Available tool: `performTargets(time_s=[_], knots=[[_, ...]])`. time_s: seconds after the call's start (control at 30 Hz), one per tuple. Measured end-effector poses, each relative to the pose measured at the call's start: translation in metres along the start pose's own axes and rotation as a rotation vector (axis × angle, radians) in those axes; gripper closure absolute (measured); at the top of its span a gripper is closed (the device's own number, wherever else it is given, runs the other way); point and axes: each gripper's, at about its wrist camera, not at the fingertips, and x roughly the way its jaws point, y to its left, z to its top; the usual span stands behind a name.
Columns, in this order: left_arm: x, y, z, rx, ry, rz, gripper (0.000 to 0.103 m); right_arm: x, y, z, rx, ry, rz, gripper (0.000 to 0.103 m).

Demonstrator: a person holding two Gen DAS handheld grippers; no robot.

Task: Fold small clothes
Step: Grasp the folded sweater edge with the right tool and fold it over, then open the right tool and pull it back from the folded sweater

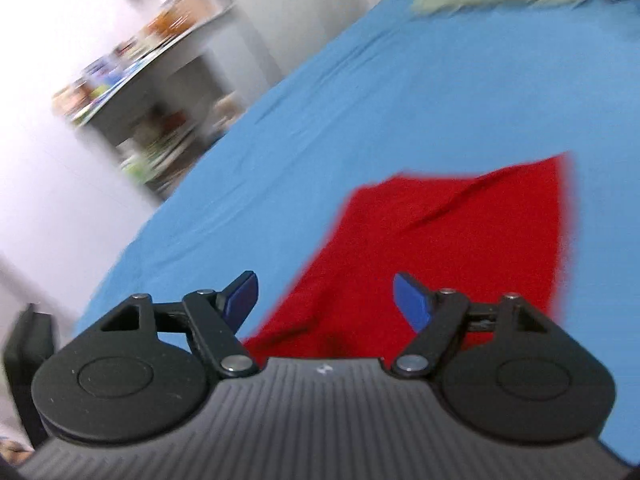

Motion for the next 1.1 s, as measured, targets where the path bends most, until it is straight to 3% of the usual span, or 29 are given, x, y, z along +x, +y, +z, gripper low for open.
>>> performTargets(time_s=[0.07, 0.17, 0.3, 0.57, 0.87, 1.1], knots=[[-0.004, -0.003, 0.003, -0.011, -0.012, -0.017, 0.004, -0.028, -0.006, -0.017, -0.021, -0.034, -0.131, 0.009], [-0.002, -0.007, 0.010, -0.024, -0.028, -0.028, 0.004, -0.052, -0.017, -0.057, -0.069, -0.007, -0.303, 0.009], [0.003, -0.016, 0.008, -0.037, -0.030, -0.026, 0.005, -0.048, -0.018, -0.109, -0.070, 0.064, -0.389, 0.011], [0.006, -0.019, 0.009, -0.019, -0.022, -0.005, 0.005, -0.020, -0.010, -0.142, -0.044, 0.059, -0.453, 0.012], [0.004, -0.018, 0.014, -0.015, -0.038, 0.005, 0.005, -0.009, -0.014, -0.134, -0.045, 0.003, -0.460, 0.012], [0.003, -0.016, 0.016, -0.030, -0.045, 0.017, 0.005, 0.008, -0.013, -0.144, -0.106, 0.027, -0.509, 0.013]])
